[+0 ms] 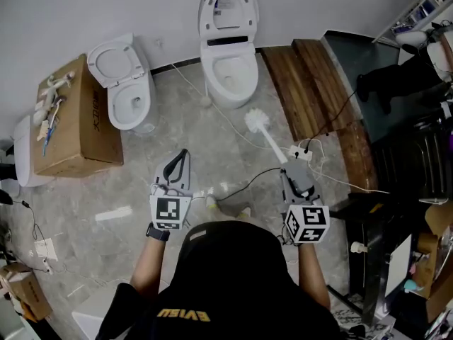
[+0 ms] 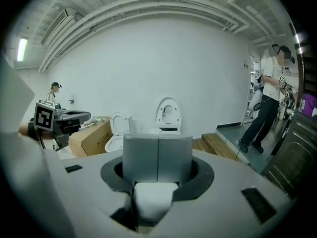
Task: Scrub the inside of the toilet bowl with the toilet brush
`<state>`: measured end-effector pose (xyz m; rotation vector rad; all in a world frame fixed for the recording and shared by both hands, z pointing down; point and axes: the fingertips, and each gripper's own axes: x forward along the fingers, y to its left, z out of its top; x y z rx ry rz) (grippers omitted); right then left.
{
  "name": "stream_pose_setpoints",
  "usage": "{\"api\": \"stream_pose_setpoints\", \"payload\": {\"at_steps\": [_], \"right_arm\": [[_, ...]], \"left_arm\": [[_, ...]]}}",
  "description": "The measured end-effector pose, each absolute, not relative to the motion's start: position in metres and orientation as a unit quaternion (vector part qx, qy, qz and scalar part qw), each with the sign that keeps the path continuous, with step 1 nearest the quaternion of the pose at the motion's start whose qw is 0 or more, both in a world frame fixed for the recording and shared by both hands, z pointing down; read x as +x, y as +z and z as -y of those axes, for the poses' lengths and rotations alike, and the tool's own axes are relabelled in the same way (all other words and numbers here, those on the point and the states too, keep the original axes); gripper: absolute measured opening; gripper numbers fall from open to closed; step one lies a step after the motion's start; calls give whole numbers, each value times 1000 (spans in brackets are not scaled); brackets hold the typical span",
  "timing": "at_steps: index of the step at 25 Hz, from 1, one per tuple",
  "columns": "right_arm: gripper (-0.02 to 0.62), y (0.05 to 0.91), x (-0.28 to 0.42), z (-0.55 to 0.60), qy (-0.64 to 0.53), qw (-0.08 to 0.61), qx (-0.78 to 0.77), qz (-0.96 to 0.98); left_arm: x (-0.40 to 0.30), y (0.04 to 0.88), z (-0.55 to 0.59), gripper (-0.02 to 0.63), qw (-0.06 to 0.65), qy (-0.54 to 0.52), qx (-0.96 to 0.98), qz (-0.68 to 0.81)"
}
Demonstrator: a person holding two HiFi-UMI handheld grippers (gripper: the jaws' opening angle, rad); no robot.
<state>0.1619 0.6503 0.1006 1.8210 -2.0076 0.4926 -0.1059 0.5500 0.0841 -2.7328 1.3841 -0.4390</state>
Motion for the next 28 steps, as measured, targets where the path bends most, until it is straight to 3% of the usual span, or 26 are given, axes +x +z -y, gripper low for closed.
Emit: {"api": "stream_pose_setpoints", "payload": {"at_steps": [15, 28], "right_arm": [[160, 119, 97, -603, 184, 232, 628, 720], [160, 144, 89, -476, 185, 237, 605, 737]], "left_arm": [[-175, 99, -515, 18, 16, -142, -875, -462], [-172, 114, -407, 18, 17, -160, -871, -464]]}}
